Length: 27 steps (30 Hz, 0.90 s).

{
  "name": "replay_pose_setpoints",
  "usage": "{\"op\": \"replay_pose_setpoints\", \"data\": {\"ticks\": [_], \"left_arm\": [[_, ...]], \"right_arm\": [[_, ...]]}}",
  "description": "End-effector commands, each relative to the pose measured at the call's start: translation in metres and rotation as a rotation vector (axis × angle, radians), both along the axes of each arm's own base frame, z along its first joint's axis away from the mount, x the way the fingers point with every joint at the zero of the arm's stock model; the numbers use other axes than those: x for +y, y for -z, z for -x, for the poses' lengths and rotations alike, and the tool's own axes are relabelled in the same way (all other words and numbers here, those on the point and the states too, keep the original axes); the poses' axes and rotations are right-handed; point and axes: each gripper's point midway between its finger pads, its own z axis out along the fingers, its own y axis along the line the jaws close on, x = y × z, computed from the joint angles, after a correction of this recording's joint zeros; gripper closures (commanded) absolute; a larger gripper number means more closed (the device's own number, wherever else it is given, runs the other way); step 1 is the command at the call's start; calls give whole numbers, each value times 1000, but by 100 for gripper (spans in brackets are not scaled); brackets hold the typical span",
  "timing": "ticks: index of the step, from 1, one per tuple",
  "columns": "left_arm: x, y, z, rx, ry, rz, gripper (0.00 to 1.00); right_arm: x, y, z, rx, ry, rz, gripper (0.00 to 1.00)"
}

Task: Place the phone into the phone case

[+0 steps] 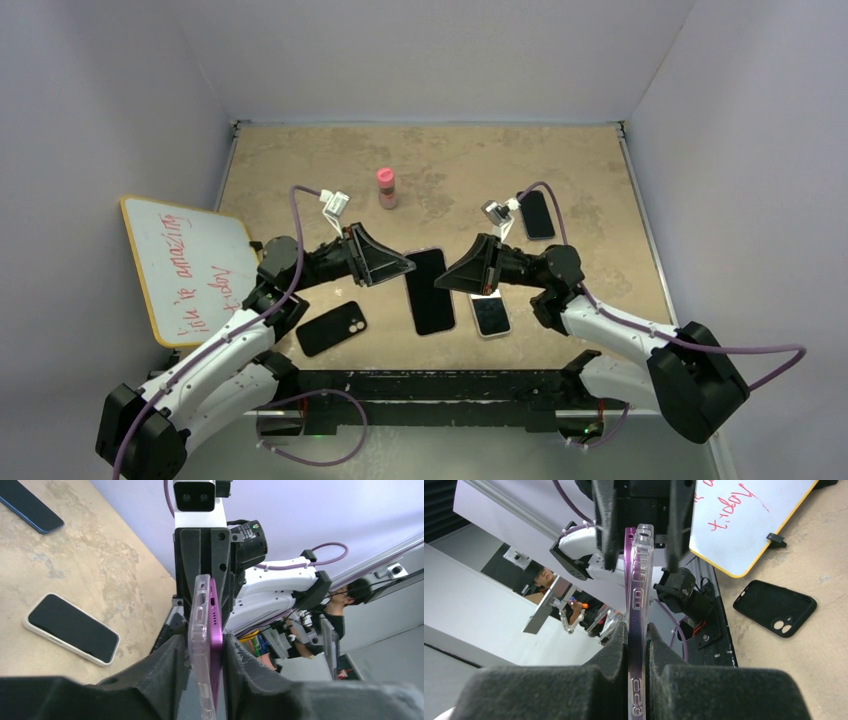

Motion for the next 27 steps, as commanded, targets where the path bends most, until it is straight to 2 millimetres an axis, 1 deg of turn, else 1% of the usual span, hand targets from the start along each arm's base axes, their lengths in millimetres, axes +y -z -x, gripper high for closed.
{"op": "replay_pose_setpoints", "data": {"ticks": [1,3,4,5,6,7,9,11,13,16,18,21,27], "left_arm": [[1,-10,-4,-41,-21,27,79],[1,-2,-8,-27,-34,-9,99],[0,2,-9,-28,-35,-28,100],[0,5,-10,-27,-36,-39,100],[0,7,-10,-28,-35,-46,100],[0,8,-10,-31,-36,-54,100],[-1,16,-12,-24,-33,-96,100],[-2,20,-9,-35,-4,-125,100],[-3,17,-2,-59,34,-111,100],[-3,10,6,-106,71,-101,100],[-2,8,12,-132,96,-99,100],[-2,7,18,-145,134,-98,100],[-2,11,19,-128,130,-95,100]], "right_arm": [[-1,-18,7,-84,-10,-55,100],[0,-14,5,-79,-4,-39,100],[1,-14,4,-78,2,-32,100],[2,-12,3,-70,6,-22,100],[2,-11,1,-69,14,-16,97],[2,-12,0,-72,21,-14,93],[3,-13,-4,-68,49,-9,81],[2,-15,-9,-68,82,-6,76],[2,-16,-14,-67,108,-2,72],[3,-18,-16,-61,118,5,58],[3,-23,-18,-58,126,4,53],[4,-27,-22,-76,141,25,55],[7,-32,-26,-96,145,44,66]]}}
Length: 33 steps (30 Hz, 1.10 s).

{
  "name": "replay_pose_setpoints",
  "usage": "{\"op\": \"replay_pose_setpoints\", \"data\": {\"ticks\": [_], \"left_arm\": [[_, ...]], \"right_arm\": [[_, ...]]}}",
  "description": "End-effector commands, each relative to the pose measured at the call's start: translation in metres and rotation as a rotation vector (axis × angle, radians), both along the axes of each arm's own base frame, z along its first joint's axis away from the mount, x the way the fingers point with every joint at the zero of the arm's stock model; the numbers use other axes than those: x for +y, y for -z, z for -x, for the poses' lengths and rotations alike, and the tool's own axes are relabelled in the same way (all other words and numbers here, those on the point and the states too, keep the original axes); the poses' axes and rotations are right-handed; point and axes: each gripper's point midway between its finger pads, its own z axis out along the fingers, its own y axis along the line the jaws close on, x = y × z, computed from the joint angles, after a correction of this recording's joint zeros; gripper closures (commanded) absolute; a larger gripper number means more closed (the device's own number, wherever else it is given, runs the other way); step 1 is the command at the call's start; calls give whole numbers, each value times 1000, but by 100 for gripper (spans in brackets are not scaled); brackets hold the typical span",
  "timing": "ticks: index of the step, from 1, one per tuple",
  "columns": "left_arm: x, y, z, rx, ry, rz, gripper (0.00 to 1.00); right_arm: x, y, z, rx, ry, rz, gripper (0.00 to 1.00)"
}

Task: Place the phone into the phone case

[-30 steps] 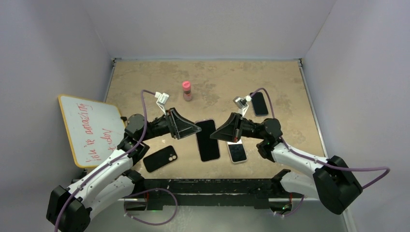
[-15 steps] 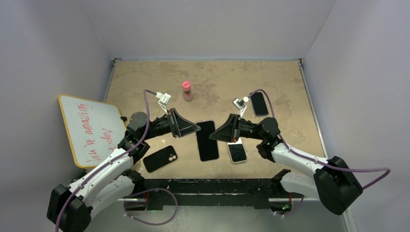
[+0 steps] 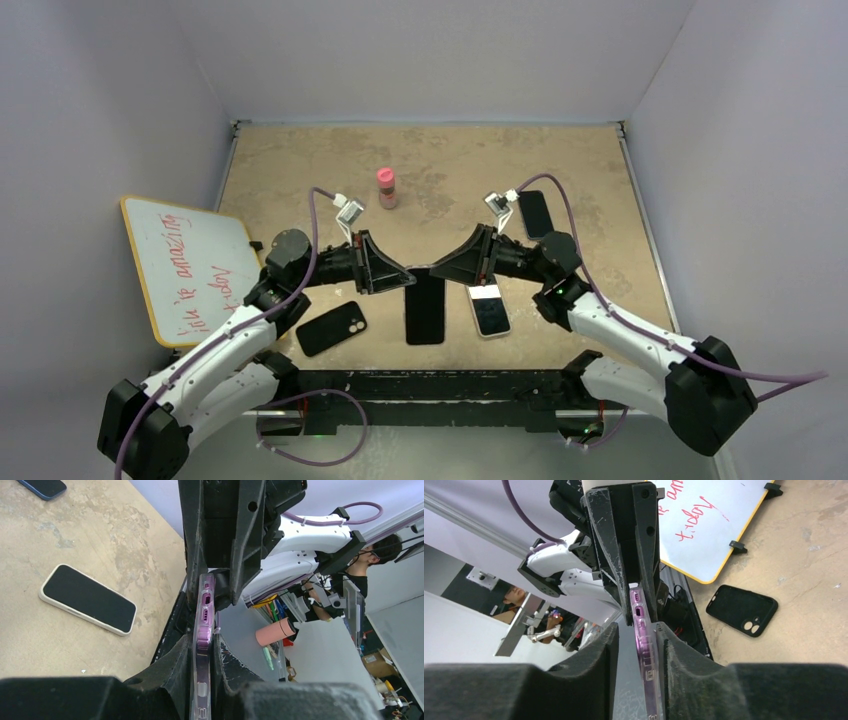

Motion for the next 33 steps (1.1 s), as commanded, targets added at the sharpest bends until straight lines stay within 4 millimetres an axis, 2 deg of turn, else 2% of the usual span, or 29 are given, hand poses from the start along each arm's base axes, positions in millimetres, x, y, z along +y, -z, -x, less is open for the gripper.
{"op": "replay_pose_setpoints", "data": {"ticks": [1,4,7,11,13,16,17,18,20,22,24,28,33], "left_arm": [[1,-19,6,-74,25,38,100],[0,-14,-2,-42,-7,20,100],[-1,-5,-11,-3,-40,-14,100],[0,8,-26,9,-102,-103,100],[2,15,-30,14,-122,-143,100],[-1,12,-27,22,-100,-117,100],[-2,10,-24,27,-82,-97,100],[-4,7,-21,34,-66,-77,100],[-5,0,-17,38,-49,-35,100],[-4,-8,-15,43,-47,8,100],[-5,-18,-11,47,-34,63,100],[-6,-37,-6,28,5,139,100],[-9,-45,-9,36,10,166,100]], "right_arm": [[2,-29,-5,-98,23,-35,69],[3,-26,-8,-82,28,-25,78],[5,-19,-13,-49,46,-12,100],[5,0,-24,2,98,73,100],[4,-3,-28,-14,129,69,100],[2,-4,-28,-17,140,68,100],[1,-2,-28,-17,141,75,99],[1,0,-27,-15,137,80,87],[0,1,-19,-22,106,70,70],[-2,1,-11,-39,77,53,54],[-2,7,-4,-51,46,65,44],[-7,19,4,-48,35,73,33],[-10,32,8,-33,32,83,30]]}}
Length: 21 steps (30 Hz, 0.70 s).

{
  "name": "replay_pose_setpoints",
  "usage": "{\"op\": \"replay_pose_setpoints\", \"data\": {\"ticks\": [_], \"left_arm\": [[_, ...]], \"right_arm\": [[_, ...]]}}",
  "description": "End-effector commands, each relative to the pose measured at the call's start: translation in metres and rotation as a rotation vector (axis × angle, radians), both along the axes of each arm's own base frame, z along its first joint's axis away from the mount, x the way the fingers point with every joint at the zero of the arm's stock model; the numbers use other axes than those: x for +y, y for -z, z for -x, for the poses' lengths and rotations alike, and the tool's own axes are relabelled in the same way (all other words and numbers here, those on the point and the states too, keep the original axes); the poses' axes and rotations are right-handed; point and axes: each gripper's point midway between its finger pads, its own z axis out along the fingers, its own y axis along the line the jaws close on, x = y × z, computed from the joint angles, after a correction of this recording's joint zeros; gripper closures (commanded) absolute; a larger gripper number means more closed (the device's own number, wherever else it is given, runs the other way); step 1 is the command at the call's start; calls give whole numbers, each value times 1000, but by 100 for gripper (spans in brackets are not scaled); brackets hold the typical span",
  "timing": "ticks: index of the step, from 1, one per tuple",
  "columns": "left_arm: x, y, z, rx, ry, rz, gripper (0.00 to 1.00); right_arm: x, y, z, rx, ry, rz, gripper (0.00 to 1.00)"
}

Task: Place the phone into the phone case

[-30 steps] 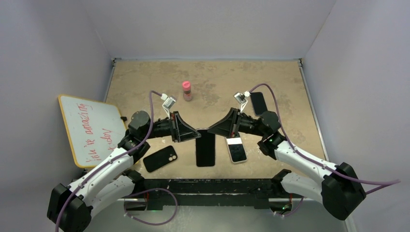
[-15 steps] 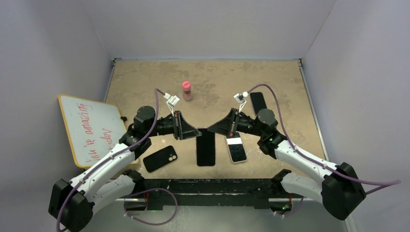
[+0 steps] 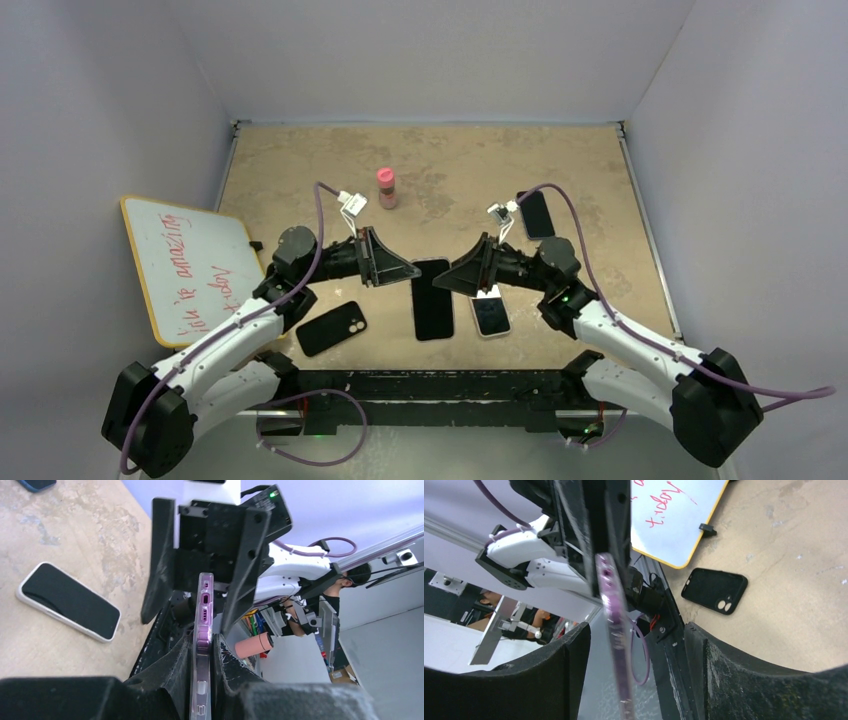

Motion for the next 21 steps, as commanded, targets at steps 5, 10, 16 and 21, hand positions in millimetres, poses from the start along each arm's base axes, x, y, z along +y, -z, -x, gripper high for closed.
{"op": "replay_pose_setpoints", "data": {"ticks": [5,10,16,21], "left_arm": [[-1,-33,-5,-76,-19,95,100],[0,-15,-18,-83,-79,-2,100],[6,1,-31,-97,-155,-137,76],[27,16,-45,-181,-240,-364,52]], "right_arm": [[-1,-3,13,-37,-49,-45,52],[-4,-6,7,-35,4,-60,96],[-7,-3,-5,-20,81,-9,100],[-3,13,-13,45,93,36,100]]}}
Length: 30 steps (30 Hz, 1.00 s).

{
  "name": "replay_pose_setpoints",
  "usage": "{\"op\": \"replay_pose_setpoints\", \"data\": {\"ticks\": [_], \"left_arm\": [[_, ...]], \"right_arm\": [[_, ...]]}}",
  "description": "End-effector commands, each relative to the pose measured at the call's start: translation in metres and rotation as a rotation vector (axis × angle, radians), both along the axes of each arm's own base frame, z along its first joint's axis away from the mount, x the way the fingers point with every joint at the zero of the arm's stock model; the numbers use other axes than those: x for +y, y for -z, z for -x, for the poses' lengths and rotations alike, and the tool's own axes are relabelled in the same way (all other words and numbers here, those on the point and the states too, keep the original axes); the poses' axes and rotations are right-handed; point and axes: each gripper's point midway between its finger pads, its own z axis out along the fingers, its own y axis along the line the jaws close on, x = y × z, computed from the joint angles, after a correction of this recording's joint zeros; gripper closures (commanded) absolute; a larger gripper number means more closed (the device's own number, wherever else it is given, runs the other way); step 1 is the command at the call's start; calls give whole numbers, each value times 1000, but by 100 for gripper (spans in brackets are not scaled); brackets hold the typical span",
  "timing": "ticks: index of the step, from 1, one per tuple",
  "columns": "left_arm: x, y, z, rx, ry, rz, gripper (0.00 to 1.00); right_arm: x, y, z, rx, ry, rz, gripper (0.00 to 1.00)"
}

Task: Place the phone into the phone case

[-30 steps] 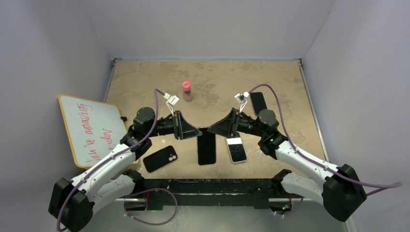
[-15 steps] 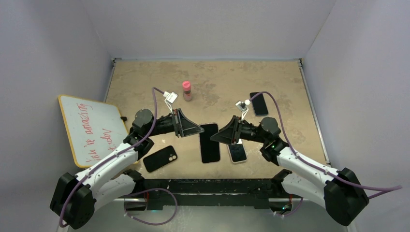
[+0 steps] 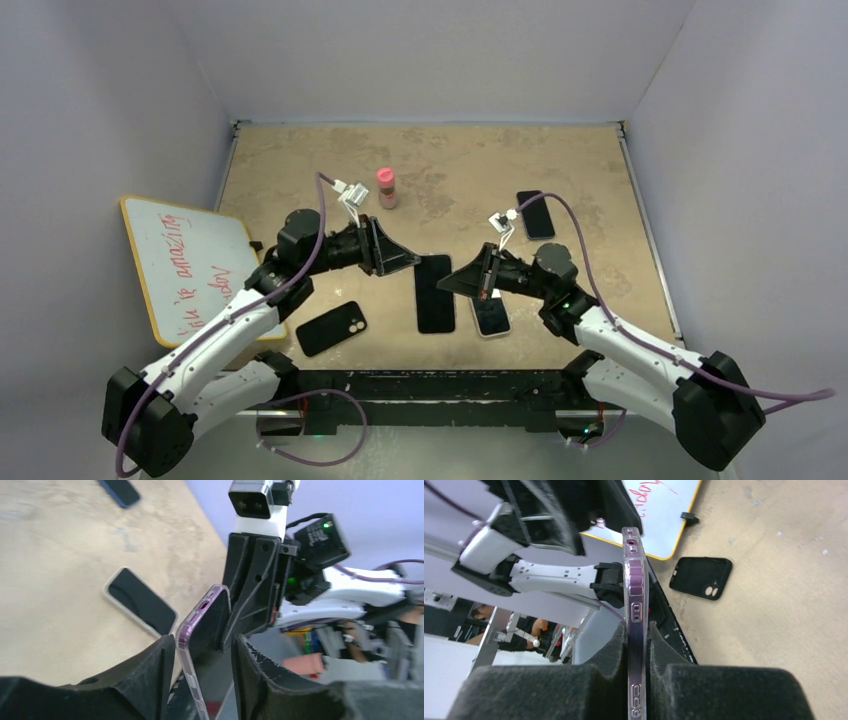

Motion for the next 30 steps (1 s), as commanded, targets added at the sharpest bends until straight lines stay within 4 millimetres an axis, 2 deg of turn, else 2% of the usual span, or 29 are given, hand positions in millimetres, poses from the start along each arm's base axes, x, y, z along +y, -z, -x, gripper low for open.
{"op": "replay_pose_setpoints", "data": {"ticks": [1,5,8,10,12,18,25,30], "left_arm": [[26,3,-16,-142,-106,-222,49],[40,12,-16,-168,-128,-323,41],[45,20,-13,-192,-109,-370,21],[47,25,-11,-204,-96,-398,16],[50,31,-9,-207,-76,-431,14],[64,44,-18,-232,-125,-529,11],[68,43,-19,-249,-132,-550,9],[68,37,-15,-274,-119,-536,9]], "right_arm": [[4,-7,-16,0,48,5,100],[6,0,-29,60,97,23,100],[8,24,-49,105,158,137,100],[9,39,-64,110,187,215,100],[9,53,-81,121,211,293,100],[12,73,-128,153,233,353,100],[12,119,-161,245,223,378,100],[10,133,-186,241,213,382,100]]}}
